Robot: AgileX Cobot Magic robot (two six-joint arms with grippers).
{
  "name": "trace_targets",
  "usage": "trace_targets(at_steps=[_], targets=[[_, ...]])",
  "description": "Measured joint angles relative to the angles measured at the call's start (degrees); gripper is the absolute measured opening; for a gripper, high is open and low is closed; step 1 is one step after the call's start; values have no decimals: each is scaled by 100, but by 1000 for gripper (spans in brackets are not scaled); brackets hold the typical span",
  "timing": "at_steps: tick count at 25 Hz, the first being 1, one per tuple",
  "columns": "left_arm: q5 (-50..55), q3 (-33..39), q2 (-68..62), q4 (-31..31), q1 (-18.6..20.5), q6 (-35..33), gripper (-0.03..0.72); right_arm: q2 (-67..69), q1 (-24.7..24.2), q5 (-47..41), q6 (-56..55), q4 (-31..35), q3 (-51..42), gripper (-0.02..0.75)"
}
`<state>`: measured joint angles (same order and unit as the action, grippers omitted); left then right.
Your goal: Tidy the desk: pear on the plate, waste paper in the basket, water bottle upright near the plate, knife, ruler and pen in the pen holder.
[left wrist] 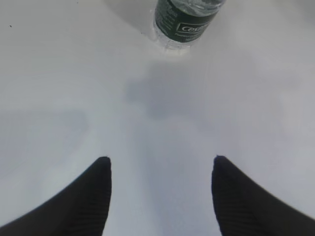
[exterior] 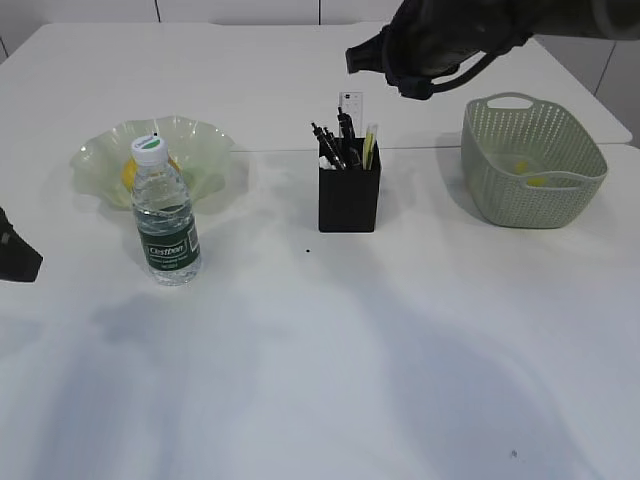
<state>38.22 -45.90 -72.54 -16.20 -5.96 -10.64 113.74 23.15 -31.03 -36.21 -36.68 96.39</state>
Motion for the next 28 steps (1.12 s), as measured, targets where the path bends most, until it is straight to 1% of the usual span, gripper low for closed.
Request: trace_targets(at_steps=[4, 7, 13, 18, 22, 25, 28], targets=[[0, 0, 0, 0, 0, 0, 456, -13, 0, -954, 1998, 1600, 0, 231], [0, 0, 0, 0, 0, 0, 456, -22, 0, -1563, 2868, 2374, 0, 231], [0, 0, 0, 0, 0, 0, 456, -409, -35, -2229, 3511, 2691, 0, 231], [32, 0, 0, 0, 0, 0, 456, -724, -400, -2542, 4004, 3350, -103, 231], [32, 0, 0, 0, 0, 0, 456, -1029, -787, -2552, 4140, 3591, -706, 231], [57, 0, 0, 0, 0, 10, 456, -1374, -1026, -2476, 4152, 3603, -1397, 231], [94, 0, 62, 64, 0, 185, 456, -1848, -1152, -2194, 4152, 3603, -2202, 231]])
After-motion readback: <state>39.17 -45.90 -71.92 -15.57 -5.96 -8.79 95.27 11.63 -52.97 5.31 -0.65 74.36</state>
